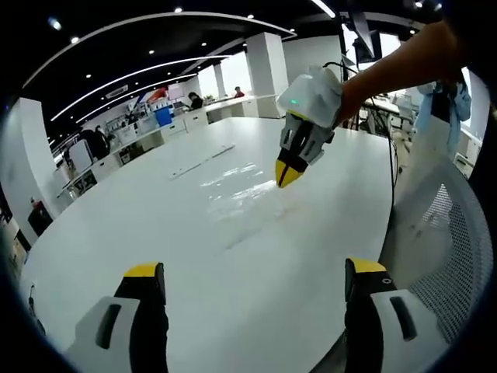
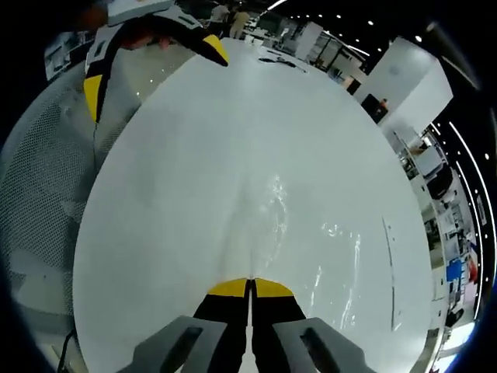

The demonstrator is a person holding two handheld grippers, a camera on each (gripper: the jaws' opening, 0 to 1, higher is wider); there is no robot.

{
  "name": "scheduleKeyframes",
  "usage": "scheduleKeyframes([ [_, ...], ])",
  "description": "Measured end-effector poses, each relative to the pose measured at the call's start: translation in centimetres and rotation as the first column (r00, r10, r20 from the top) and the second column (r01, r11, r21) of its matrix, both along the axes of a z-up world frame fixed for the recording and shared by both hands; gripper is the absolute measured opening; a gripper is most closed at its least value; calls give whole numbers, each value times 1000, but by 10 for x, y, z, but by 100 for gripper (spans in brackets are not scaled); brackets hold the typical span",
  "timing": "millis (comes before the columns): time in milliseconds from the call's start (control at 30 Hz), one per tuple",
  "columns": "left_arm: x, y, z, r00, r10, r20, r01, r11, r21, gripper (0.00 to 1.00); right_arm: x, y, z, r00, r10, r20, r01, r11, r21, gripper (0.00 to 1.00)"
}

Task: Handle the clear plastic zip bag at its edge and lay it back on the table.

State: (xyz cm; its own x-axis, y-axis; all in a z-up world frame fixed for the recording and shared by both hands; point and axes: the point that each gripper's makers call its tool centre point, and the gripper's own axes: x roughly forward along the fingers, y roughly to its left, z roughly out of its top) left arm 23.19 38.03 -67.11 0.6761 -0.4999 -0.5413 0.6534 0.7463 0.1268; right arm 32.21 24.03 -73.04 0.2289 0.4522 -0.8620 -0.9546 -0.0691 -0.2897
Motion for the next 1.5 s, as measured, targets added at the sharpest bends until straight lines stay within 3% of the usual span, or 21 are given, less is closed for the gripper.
scheduleKeyframes([
  [567,3,-10,8,999,-44,23,44,999,14,92,-10,-2,20,994,92,63,-91,996,-24,0],
  [1500,8,-27,8,990,-141,32,139,988,67,81,-34,-6,41,968,225,109,-220,974,-51,0],
])
